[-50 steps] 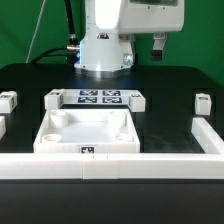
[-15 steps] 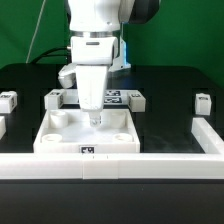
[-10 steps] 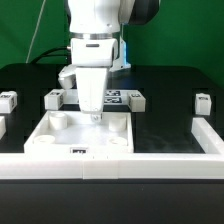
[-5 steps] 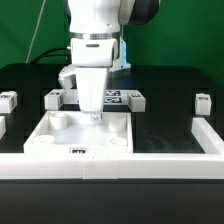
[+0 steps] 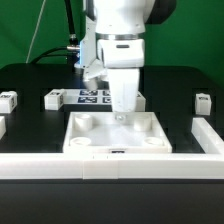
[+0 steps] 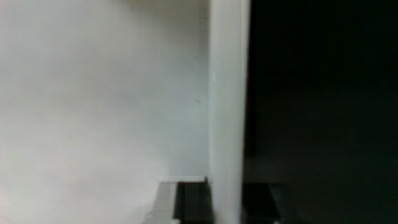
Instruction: Assemble one leg
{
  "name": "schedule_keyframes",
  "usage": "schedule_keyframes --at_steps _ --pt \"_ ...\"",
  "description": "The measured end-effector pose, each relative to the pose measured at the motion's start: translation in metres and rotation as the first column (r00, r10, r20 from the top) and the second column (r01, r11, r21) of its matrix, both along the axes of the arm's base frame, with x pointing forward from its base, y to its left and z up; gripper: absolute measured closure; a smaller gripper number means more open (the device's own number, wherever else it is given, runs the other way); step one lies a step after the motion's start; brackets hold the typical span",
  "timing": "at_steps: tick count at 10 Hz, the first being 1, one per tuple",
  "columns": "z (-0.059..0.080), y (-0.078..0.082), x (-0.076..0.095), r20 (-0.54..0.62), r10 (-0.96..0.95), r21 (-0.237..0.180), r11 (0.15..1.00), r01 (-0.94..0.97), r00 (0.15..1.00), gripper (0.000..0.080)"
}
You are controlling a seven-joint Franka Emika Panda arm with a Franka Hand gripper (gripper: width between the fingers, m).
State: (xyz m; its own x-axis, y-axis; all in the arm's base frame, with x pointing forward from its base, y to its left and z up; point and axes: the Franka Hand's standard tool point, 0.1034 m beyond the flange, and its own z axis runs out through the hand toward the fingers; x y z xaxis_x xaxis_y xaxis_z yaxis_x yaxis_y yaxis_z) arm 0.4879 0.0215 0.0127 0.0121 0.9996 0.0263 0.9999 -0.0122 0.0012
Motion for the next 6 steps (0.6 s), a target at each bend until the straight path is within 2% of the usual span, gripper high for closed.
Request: schedule_keyframes --at_steps 1,5,6 --pt "0.0 0.019 0.004 -0.001 -0.015 0.006 1.0 0.015 1.0 0.0741" --pt "0.0 0.056 0.011 -0.018 -0.089 0.005 0.996 0.089 0.996 0.0741" --pt "0.001 0.059 0.011 -0.018 -0.099 0.005 0.995 0.099 0.995 0.0741"
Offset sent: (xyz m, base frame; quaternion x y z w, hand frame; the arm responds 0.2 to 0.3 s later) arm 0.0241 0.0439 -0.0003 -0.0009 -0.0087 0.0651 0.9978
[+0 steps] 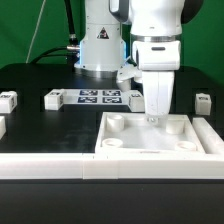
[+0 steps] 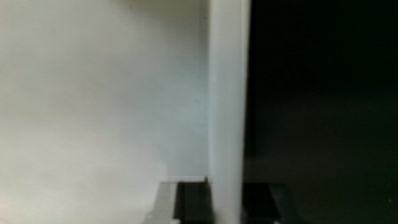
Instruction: Assemble one leg
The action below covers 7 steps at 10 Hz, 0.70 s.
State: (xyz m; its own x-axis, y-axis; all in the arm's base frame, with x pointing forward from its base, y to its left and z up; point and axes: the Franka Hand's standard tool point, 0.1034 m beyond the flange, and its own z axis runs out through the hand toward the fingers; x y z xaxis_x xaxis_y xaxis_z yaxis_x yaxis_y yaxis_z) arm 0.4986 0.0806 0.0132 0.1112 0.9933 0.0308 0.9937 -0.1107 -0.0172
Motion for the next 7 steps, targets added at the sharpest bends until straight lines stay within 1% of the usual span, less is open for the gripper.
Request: schedule_keyframes --at_steps 1,2,6,7 --pt "0.0004 0.0051 -0.0005 -0.004 -0.01 0.0 1.0 0.01 1.0 0.0741" --pt "0.0013 0.0068 -0.0003 -0.019 -0.006 -0.005 1.0 0.006 1.0 0.0741" --pt "0.0012 0.006 0.0001 -0.017 -0.004 -0.004 1.0 0.003 1.0 0.0735" --pt "0.0011 0.0058 0.0001 -0.017 -0.004 -0.004 1.0 0.004 1.0 0.0539"
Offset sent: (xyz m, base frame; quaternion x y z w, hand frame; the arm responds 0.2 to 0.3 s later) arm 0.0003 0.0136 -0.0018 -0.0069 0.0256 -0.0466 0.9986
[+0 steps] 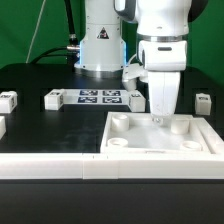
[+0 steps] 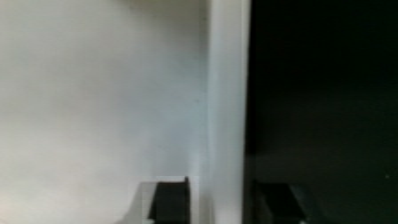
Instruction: Assemble one leg
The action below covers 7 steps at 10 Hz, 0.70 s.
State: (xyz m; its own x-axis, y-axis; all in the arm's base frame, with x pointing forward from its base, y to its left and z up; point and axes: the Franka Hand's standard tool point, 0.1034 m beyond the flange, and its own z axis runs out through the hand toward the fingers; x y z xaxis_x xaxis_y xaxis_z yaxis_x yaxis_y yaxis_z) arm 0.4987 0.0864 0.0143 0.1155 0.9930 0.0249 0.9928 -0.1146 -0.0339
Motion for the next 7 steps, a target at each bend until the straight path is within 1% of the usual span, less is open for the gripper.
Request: schedule_keyframes --at_steps 1,2,3,4,5,7 --pt "0.0 -0.0001 0.0 0.0 0.0 0.0 1.0 0.0 1.0 0.0539" --pt "0.0 -0.0003 0.0001 0.0 -0.001 0.0 1.0 0.001 1.0 0.0364" --pt "0.0 -0.0005 0.0001 0.0 -0.001 0.0 1.0 0.001 1.0 0.0211" --pt "0.0 -0.0007 0.0001 0.0 -0.001 0.0 1.0 0.001 1.0 0.0211" --pt "0.0 -0.0008 0.0001 0.0 -0.002 0.0 1.0 0.002 1.0 0.0162" --pt "0.0 -0.001 0.0002 0.0 -0.002 0.0 1.0 0.002 1.0 0.0153"
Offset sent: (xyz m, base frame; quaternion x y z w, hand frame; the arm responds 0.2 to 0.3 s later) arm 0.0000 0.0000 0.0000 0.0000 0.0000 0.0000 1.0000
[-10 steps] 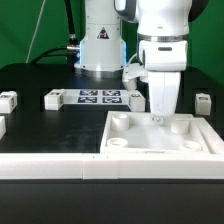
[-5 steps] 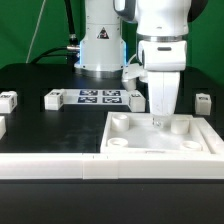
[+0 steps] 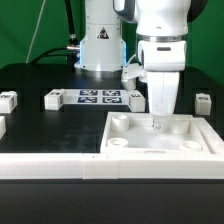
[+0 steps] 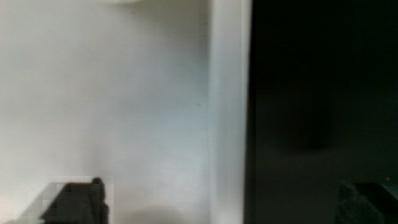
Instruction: Assemble one leg
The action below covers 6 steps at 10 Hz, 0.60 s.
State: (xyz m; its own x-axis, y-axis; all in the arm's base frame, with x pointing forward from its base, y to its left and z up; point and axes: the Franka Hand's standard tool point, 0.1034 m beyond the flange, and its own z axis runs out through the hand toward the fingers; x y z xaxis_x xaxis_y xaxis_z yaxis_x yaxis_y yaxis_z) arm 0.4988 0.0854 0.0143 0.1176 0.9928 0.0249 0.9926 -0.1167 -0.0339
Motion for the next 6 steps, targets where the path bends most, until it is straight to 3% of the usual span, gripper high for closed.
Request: schedule_keyframes --at_steps 3,5,6 --pt "0.002 0.001 0.0 0.002 -0.011 0.0 1.0 0.011 1.0 0.015" --pt "0.036 0.01 -0.01 0.032 -0.09 -0.01 0.996 0.09 0.995 0.015" --pt "0.046 0.015 -0.015 0.039 -0.112 -0.014 0.994 0.112 0.993 0.015"
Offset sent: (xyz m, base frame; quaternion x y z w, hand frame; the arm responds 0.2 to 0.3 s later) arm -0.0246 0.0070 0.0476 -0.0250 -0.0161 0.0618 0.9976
